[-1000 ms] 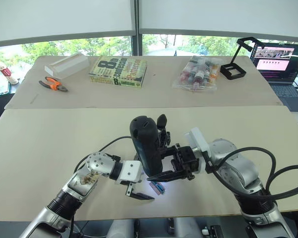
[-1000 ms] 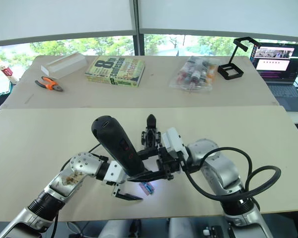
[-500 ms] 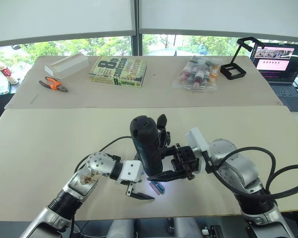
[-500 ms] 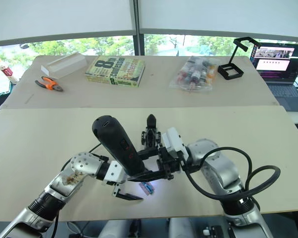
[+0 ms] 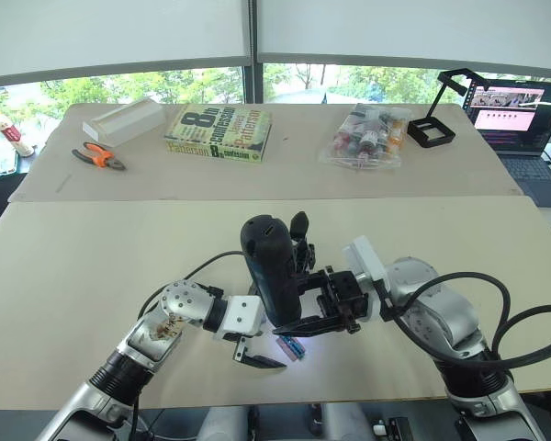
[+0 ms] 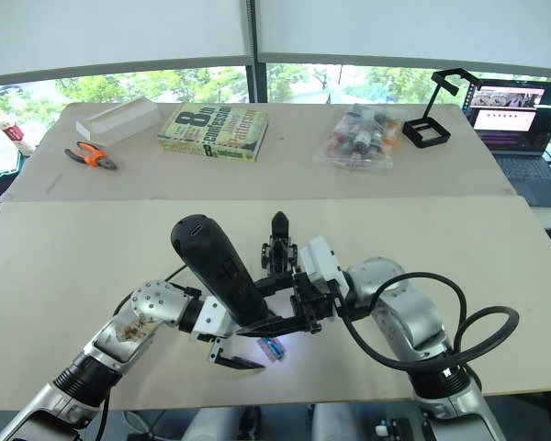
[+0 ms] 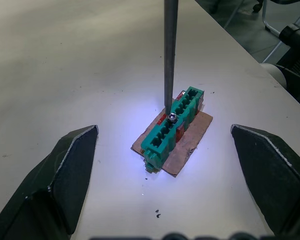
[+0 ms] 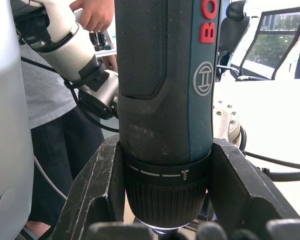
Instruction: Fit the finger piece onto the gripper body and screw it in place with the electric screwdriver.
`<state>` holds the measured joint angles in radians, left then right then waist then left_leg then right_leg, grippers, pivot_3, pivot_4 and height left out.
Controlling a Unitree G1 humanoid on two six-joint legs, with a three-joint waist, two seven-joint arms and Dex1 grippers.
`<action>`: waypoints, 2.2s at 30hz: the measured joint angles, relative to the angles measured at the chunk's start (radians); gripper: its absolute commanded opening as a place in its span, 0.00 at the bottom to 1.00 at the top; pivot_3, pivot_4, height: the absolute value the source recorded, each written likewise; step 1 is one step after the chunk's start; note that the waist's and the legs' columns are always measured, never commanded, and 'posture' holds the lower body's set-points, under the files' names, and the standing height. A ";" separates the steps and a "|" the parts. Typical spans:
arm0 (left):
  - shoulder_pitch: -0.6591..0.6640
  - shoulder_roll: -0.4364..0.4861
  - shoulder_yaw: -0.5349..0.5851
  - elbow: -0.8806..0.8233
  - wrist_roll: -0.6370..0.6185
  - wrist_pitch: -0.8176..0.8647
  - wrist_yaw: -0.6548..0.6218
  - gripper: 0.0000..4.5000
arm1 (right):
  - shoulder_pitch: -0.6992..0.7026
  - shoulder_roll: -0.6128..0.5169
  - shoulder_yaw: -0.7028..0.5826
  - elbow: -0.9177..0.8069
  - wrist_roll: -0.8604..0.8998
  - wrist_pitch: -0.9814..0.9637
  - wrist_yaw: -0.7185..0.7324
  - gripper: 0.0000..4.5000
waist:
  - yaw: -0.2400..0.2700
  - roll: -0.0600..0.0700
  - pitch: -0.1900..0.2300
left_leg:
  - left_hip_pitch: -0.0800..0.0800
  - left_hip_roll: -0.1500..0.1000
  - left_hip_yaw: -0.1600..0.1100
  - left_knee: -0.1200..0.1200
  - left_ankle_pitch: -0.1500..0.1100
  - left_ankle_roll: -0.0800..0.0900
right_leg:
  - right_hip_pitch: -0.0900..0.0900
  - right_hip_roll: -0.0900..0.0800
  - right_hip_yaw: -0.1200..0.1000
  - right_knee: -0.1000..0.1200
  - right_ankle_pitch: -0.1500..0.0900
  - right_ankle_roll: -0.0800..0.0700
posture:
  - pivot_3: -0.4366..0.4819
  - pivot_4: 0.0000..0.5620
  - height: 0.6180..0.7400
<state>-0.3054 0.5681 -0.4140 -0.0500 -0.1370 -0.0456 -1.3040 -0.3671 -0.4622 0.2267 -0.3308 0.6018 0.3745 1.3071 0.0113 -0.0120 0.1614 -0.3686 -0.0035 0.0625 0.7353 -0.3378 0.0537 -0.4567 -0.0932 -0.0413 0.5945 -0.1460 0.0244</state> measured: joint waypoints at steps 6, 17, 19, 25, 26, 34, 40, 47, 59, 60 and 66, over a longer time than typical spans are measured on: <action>-0.003 -0.002 0.000 0.003 0.000 0.000 0.000 1.00 | 0.000 0.000 0.003 0.000 0.000 0.000 0.000 0.42 | 0.000 0.000 0.000 | 0.000 0.000 0.000 0.000 0.000 0.000 | 0.000 0.000 0.000 0.000 0.000 0.000 | 0.48 0.27 1.00; -0.004 -0.003 0.000 0.006 0.000 0.000 0.001 1.00 | 0.013 0.000 0.006 0.000 -0.010 -0.004 0.001 0.42 | 0.000 0.000 0.000 | 0.000 0.000 0.000 0.000 0.000 0.000 | 0.000 0.000 0.000 0.000 0.000 0.000 | 0.48 0.27 1.00; -0.004 -0.003 0.000 0.006 0.000 0.000 0.001 1.00 | 0.013 0.000 0.006 0.000 -0.011 -0.006 0.001 0.42 | 0.000 0.000 0.000 | 0.000 0.000 0.000 0.000 0.000 0.000 | 0.000 0.000 0.000 0.000 0.000 0.000 | 0.48 0.27 1.00; -0.004 -0.003 0.000 0.006 0.000 0.000 0.001 1.00 | 0.013 0.000 0.006 0.000 -0.017 -0.010 0.002 0.42 | 0.000 0.000 0.000 | 0.000 0.000 0.000 0.000 0.000 0.000 | 0.000 0.000 0.000 0.000 0.000 0.000 | 0.48 0.27 1.00; -0.004 -0.003 0.000 0.006 0.000 0.000 0.001 1.00 | 0.013 0.000 0.006 0.000 -0.019 -0.011 0.002 0.42 | 0.000 0.000 0.000 | 0.000 0.000 0.000 0.000 0.000 0.000 | 0.000 0.000 0.000 0.000 0.000 0.000 | 0.48 0.27 1.00; -0.004 -0.003 0.000 0.006 0.000 0.000 0.002 1.00 | 0.013 0.006 0.008 0.000 -0.028 -0.019 -0.001 0.42 | 0.000 0.000 0.000 | 0.000 0.000 0.000 0.000 0.000 0.000 | 0.000 0.000 0.000 0.000 0.000 0.000 | 0.48 0.27 1.00; -0.003 -0.003 0.000 0.006 0.000 0.000 0.004 1.00 | 0.013 0.003 0.005 -0.015 -0.011 0.004 -0.023 0.42 | 0.000 0.000 0.000 | 0.000 0.000 0.000 0.000 0.000 0.000 | 0.000 0.000 0.000 0.000 0.000 0.000 | 0.48 0.27 1.00; -0.004 -0.013 0.003 -0.004 -0.009 0.023 0.025 1.00 | -0.011 -0.032 -0.031 -0.085 0.073 0.069 -0.052 0.42 | 0.001 0.000 0.000 | 0.000 0.000 0.000 0.001 0.000 0.000 | 0.000 0.000 0.000 0.000 0.000 0.000 | 0.48 0.27 1.00; 0.047 0.010 0.112 -0.076 -0.067 0.128 0.111 1.00 | -0.187 -0.065 -0.092 -0.106 0.213 0.201 -0.121 0.42 | -0.004 0.000 0.000 | 0.000 0.001 0.000 0.000 0.000 0.000 | -0.001 0.000 0.001 0.000 0.000 0.000 | 0.48 0.27 1.00; 0.058 0.015 0.128 -0.085 -0.073 0.148 0.125 1.00 | -0.219 -0.064 -0.098 -0.093 0.226 0.217 -0.134 0.42 | -0.005 0.000 0.000 | 0.000 0.001 0.000 0.000 0.000 0.000 | 0.000 0.000 0.001 0.000 0.000 0.000 | 0.48 0.27 1.00; 0.071 -0.037 0.201 -0.108 -0.100 0.252 0.266 1.00 | -0.323 -0.044 -0.121 -0.031 0.246 0.268 -0.181 0.42 | 0.003 0.000 0.000 | -0.001 0.000 -0.001 0.001 0.000 0.000 | 0.000 -0.001 0.000 0.000 0.000 0.000 | 0.48 0.27 1.00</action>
<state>-0.2343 0.5315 -0.2126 -0.1580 -0.2371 0.2066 -1.0383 -0.6905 -0.5066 0.1054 -0.3617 0.8479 0.6424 1.1257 0.0138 -0.0121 0.1614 -0.3693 -0.0034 0.0620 0.7359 -0.3380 0.0541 -0.4565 -0.0942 -0.0415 0.5948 -0.1458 0.0244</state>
